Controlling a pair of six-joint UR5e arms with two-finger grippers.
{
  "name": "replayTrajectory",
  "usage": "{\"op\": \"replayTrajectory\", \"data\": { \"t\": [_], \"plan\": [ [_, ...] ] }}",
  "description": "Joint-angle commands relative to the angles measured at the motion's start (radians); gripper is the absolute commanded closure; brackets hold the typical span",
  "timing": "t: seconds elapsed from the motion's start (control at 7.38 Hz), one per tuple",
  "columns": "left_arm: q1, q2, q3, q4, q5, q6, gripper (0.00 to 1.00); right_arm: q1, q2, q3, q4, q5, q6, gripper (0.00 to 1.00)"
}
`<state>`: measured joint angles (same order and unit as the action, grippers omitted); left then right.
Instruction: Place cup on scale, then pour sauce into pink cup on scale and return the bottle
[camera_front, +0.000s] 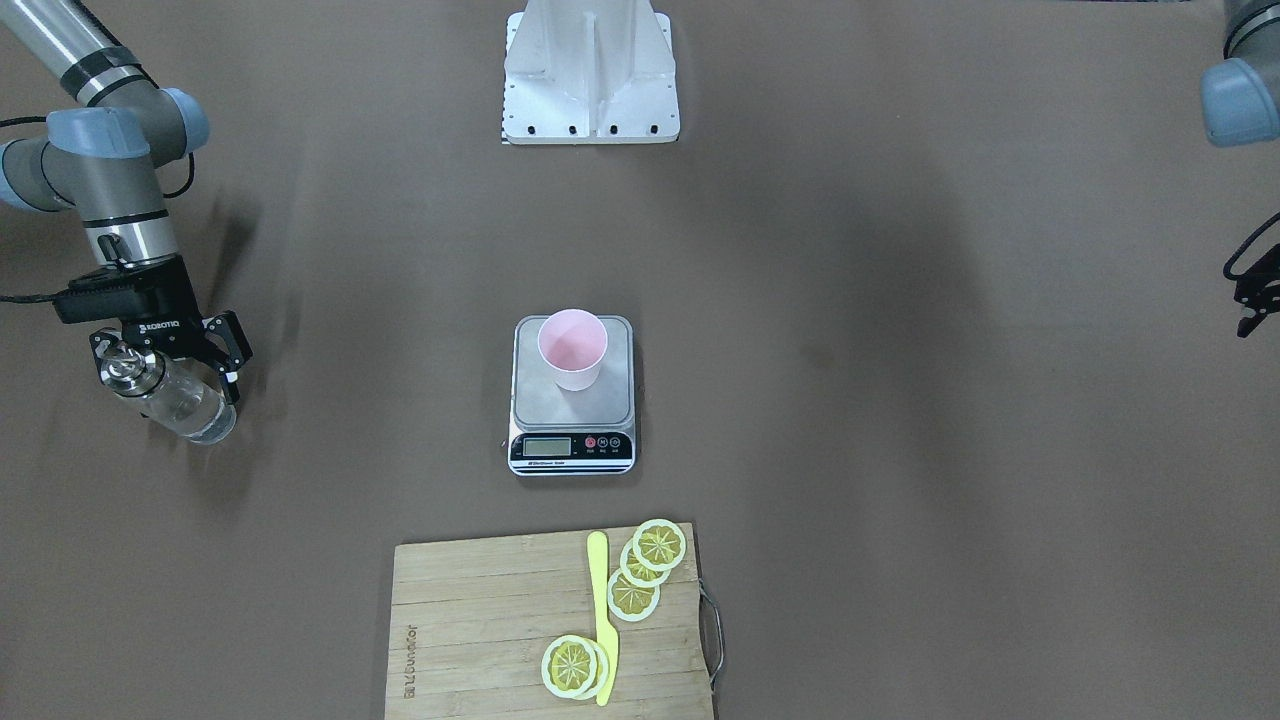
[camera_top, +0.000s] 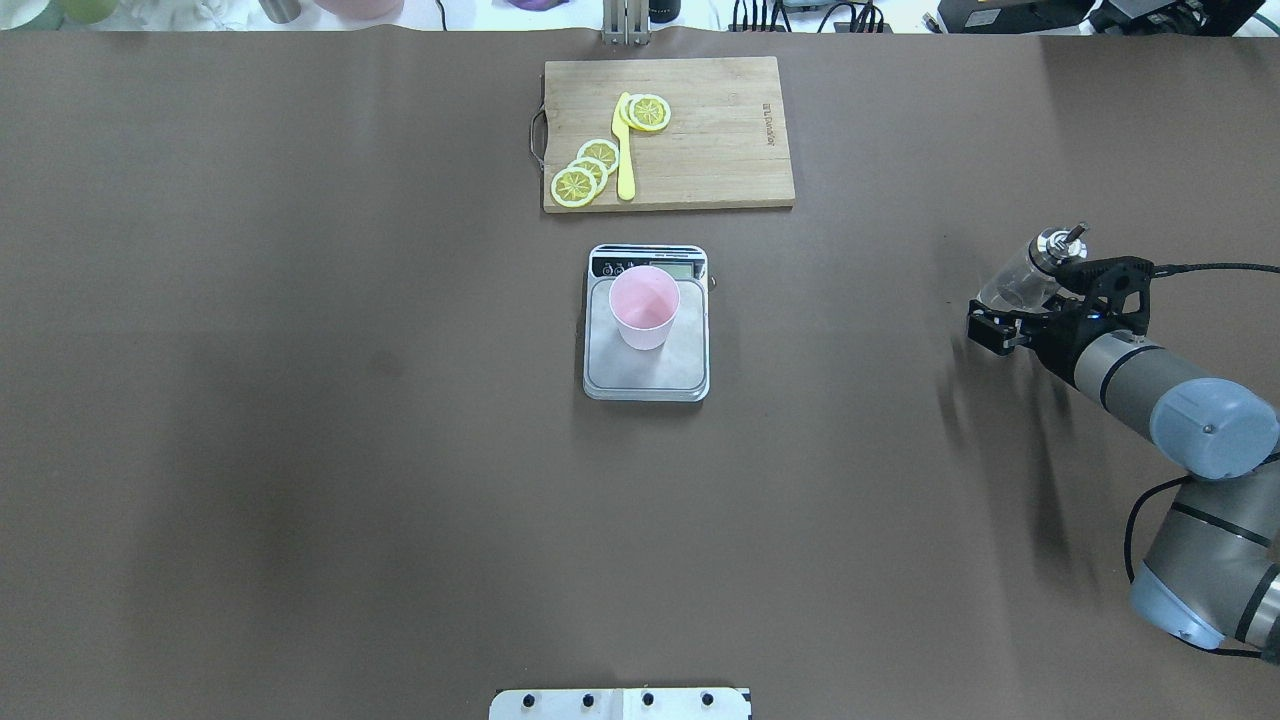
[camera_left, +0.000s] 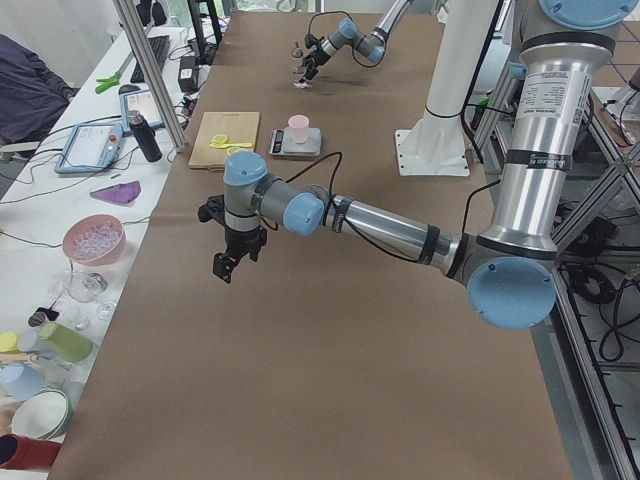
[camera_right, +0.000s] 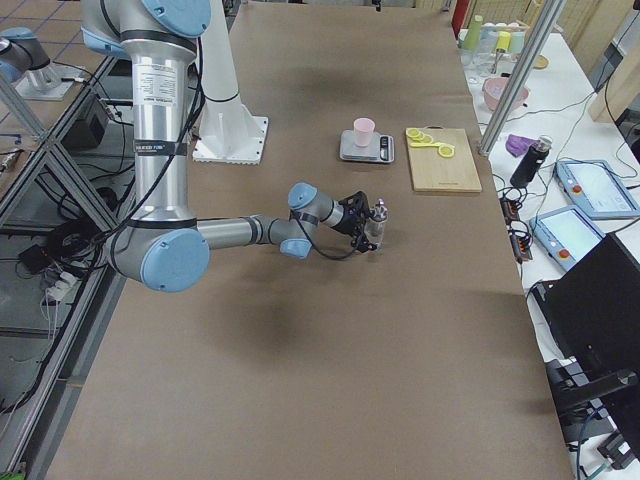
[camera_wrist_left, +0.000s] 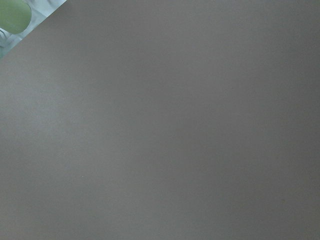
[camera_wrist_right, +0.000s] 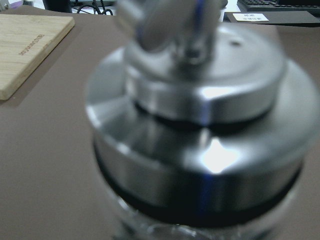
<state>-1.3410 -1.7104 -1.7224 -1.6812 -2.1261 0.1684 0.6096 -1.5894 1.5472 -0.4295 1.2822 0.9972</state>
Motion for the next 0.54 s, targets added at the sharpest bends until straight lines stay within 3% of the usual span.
{"op": "replayTrajectory", "data": {
  "t": [0.0, 0.41],
  "plan": [
    [0.000, 0.000, 0.000, 0.000, 0.000, -0.001, 0.01, -0.001, 0.000, 0.001, 0.000, -0.001, 0.000, 0.14],
    [0.000, 0.000, -0.002, 0.000, 0.000, -0.001, 0.01, -0.001, 0.000, 0.001, 0.002, 0.000, 0.000, 0.35]
  ]
}}
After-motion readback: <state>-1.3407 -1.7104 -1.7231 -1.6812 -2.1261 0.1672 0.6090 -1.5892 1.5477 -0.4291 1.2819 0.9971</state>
